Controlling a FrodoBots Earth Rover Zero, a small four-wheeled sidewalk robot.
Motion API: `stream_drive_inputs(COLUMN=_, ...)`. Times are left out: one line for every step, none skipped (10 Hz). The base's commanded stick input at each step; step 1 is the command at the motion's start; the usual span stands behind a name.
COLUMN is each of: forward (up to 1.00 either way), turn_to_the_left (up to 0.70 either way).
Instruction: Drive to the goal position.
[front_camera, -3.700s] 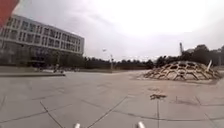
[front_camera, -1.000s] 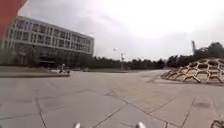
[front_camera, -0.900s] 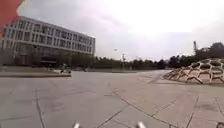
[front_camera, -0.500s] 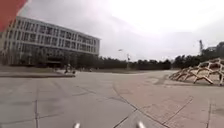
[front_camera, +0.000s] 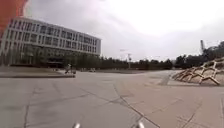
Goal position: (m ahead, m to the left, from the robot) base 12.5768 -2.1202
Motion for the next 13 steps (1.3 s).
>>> stream_drive_inputs(forward=0.50, turn_to_the_left=0.00)
stream_drive_inputs(forward=0.50, turn_to_the_left=0.00)
stream_drive_inputs(forward=0.50, turn_to_the_left=0.00)
stream_drive_inputs(forward=0.50, turn_to_the_left=0.00)
stream_drive_inputs(forward=0.50, turn_to_the_left=0.00)
stream_drive_inputs(forward=0.50, turn_to_the_left=0.00)
stream_drive_inputs(forward=0.50, turn_to_the_left=0.00)
stream_drive_inputs(forward=0.50, turn_to_the_left=0.00)
stream_drive_inputs(forward=0.50, turn_to_the_left=0.00)
stream_drive_inputs(forward=0.50, turn_to_the_left=0.00)
stream_drive_inputs(forward=0.50, turn_to_the_left=0.00)
stream_drive_inputs(forward=0.50, turn_to_the_left=0.00)
stream_drive_inputs(forward=0.50, turn_to_the_left=0.00)
